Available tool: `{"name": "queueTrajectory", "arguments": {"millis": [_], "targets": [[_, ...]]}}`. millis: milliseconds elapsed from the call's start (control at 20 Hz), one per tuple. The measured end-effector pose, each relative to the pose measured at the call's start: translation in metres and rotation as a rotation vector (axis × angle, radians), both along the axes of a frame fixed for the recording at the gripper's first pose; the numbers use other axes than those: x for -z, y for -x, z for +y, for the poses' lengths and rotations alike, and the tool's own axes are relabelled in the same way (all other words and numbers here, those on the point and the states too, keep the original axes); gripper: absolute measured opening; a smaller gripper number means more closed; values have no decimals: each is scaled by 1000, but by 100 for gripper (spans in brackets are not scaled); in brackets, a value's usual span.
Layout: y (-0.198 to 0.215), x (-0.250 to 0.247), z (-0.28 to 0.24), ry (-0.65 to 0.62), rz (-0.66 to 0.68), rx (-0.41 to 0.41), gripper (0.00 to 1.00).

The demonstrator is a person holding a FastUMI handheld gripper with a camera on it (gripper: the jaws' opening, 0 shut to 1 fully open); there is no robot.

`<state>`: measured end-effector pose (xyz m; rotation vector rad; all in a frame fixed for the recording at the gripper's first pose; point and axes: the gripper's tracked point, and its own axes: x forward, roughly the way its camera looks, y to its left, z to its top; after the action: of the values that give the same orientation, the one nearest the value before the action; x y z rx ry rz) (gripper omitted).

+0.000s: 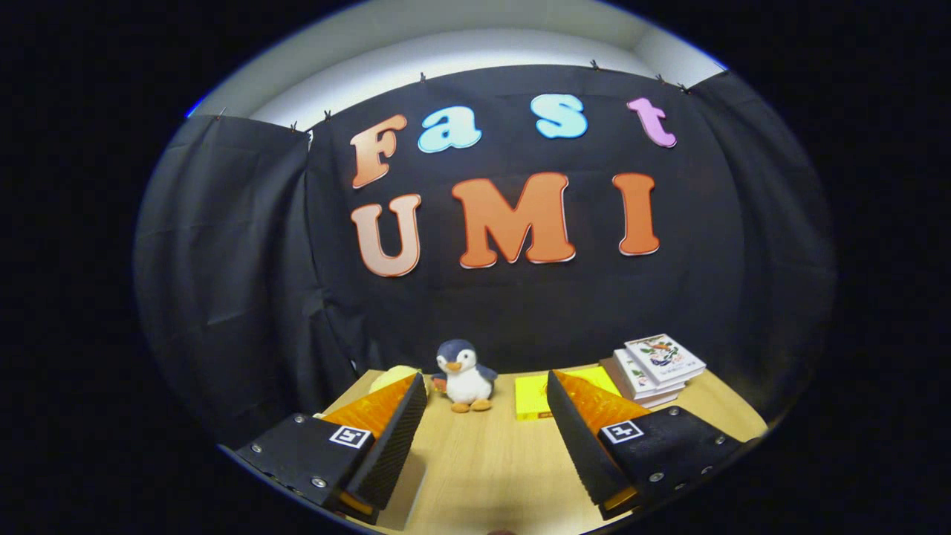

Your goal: Open the storage box then place both shoes into the box .Put the left shoe in first, then the right shoe, with the right side of both shoes facing outward in a uniform manner.

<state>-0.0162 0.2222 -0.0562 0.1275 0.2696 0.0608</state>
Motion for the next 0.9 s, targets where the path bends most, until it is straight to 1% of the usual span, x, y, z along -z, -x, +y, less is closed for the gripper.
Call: {"name": "queueTrajectory", "arguments": {"millis": [200,350,650,900], "targets": [[-3,-18,-53,16,-116,29,97],[-5,-18,-81,34,-131,35,97],[-6,-32,-114,25,-179,25,97],[-6,-40,-130,23,-202,24,97]]}}
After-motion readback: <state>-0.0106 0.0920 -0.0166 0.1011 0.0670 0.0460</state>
